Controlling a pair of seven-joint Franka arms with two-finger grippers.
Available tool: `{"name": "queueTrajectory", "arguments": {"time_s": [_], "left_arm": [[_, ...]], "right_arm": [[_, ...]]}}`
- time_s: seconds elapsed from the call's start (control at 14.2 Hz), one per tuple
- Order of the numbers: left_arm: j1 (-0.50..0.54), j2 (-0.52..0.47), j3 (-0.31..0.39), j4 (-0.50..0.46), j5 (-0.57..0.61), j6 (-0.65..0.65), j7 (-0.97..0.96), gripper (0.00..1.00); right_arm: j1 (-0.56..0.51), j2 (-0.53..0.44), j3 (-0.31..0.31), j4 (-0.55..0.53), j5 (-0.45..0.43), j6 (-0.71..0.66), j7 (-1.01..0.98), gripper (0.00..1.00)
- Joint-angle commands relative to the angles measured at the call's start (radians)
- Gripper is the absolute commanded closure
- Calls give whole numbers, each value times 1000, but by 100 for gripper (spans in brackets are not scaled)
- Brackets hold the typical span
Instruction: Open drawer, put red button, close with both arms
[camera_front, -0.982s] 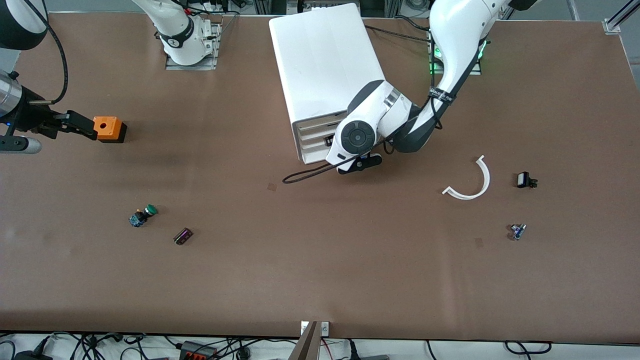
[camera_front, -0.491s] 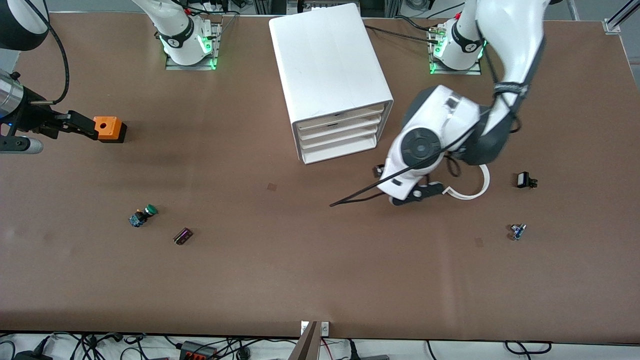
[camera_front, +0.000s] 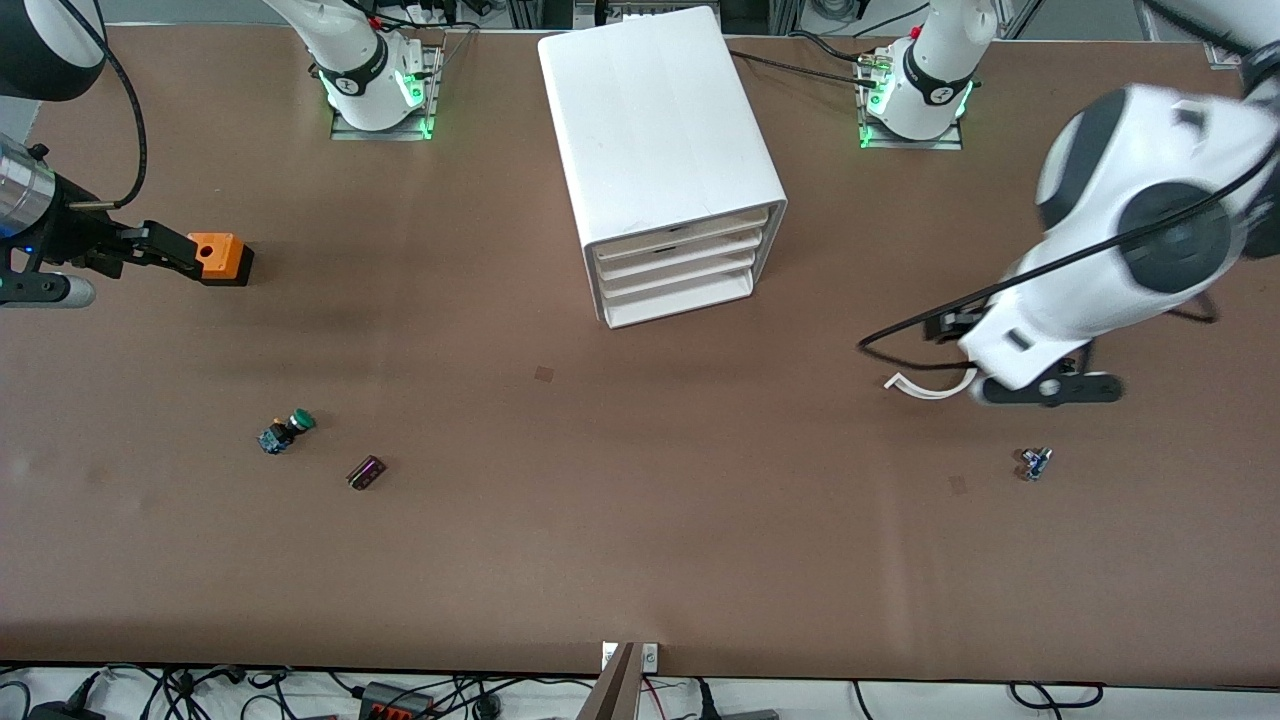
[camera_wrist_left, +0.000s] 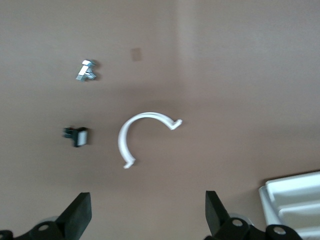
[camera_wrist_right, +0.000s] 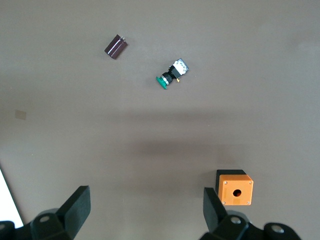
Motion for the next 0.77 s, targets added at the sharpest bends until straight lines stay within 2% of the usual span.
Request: {"name": "queueTrajectory", "arguments": {"time_s": [0.0,0.21,0.35,0.42,0.7], "left_arm": [[44,-121,32,-48,-68,-11,192,0],[-14,-282,217,-241,-176,78,338,0],[-49,-381,311,-402,-183,234,369,0],[-57,-393,321,-436,-185,265,368,0],[-65,-395,307,-430,-88,258,352,0]], "right_arm": [[3,-19,2,-21,-16,17,-4,0],[6,-19,4,-21,-47,17,-4,0],[0,-21,-1,-21,-51,17,-12,0],[3,-24,-1,-21,-50,17,-12,0],[8,-22,4,-24,-51,43,-12,0]]}}
